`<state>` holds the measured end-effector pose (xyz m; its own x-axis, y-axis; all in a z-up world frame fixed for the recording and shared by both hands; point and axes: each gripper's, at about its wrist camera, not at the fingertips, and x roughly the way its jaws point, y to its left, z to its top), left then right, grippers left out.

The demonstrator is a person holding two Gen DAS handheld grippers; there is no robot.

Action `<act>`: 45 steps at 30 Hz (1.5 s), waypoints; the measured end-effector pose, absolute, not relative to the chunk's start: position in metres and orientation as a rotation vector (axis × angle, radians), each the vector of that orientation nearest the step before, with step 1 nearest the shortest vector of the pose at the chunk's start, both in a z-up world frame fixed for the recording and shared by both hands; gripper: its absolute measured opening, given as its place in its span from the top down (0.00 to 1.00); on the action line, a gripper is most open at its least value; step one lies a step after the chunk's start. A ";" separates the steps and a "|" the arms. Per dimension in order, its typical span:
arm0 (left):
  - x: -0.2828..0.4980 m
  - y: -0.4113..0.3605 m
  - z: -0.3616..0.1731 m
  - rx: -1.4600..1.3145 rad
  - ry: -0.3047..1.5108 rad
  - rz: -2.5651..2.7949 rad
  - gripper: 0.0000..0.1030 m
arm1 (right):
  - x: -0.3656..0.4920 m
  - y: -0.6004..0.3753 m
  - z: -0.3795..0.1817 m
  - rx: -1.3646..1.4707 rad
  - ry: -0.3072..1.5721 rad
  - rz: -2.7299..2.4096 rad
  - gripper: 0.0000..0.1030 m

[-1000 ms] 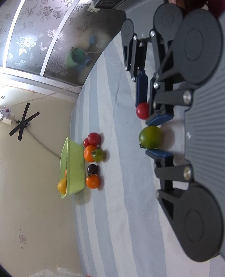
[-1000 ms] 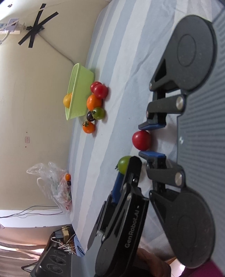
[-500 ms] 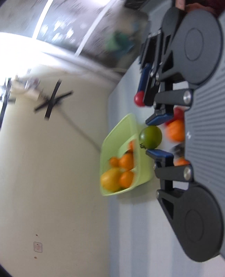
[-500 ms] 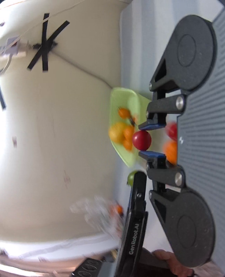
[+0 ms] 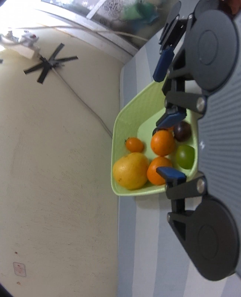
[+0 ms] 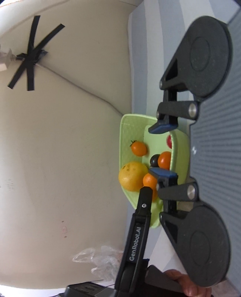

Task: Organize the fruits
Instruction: 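Grasp another green cherry tomato with the left tool while the right tool grasps a red one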

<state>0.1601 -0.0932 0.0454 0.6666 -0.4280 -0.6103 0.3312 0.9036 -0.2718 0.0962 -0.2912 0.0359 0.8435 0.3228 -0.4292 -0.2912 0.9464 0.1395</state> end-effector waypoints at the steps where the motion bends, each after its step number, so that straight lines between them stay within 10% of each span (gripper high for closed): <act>1: 0.152 -0.089 0.049 -0.143 0.712 -0.438 0.54 | 0.091 -0.294 0.039 0.073 0.461 0.329 0.58; 21: 0.020 -0.088 0.014 0.032 0.675 -0.617 0.45 | 0.011 -0.292 0.018 0.040 0.589 0.448 0.59; 28: 0.035 -0.096 0.005 -0.022 0.715 -0.628 0.74 | 0.023 -0.299 0.012 0.112 0.649 0.499 0.69; 45: -0.090 -0.051 0.015 -0.013 0.742 -0.638 0.74 | -0.118 -0.267 0.014 0.010 0.602 0.551 0.70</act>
<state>-0.0898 -0.0509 0.0154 0.5582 -0.5455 -0.6251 0.5366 0.8121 -0.2294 -0.1180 -0.2675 0.0138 0.6850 0.4946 -0.5349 -0.4887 0.8565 0.1660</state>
